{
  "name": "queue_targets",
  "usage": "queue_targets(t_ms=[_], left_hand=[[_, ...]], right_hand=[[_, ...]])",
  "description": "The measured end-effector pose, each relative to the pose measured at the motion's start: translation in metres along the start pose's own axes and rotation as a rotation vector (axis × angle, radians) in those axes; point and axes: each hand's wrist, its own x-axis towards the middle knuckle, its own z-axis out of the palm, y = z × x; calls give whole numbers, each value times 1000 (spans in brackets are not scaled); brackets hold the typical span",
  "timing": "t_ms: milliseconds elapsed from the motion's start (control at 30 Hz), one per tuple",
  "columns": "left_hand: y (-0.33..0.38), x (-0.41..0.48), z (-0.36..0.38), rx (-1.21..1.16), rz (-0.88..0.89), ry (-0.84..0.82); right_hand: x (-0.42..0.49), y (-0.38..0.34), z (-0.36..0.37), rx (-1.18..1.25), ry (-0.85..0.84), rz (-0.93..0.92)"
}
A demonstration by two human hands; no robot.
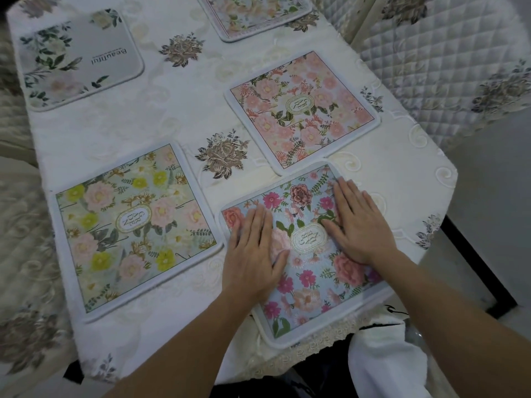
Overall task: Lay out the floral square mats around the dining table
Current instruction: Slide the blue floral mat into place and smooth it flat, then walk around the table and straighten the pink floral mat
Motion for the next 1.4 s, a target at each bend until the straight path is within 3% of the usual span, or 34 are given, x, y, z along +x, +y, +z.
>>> queue_targets(t_ms=[267, 433, 633, 1000, 1400], left_hand=[[-16, -4, -8, -8, -75, -71], [-37, -1, -29, -30, -25, -169], [-77, 2, -88, 24, -49, -78], [-142, -23, -203, 118, -120, 222], [-206, -94, -228, 130, -276, 332]], right_hand=[[0, 1, -8, -18, -80, 21], [3, -16, -36, -85, -200, 107], [4, -52, -90, -78, -142, 122], [38, -171, -188, -59, 150, -12], [38, -290, -192, -56, 196, -250]])
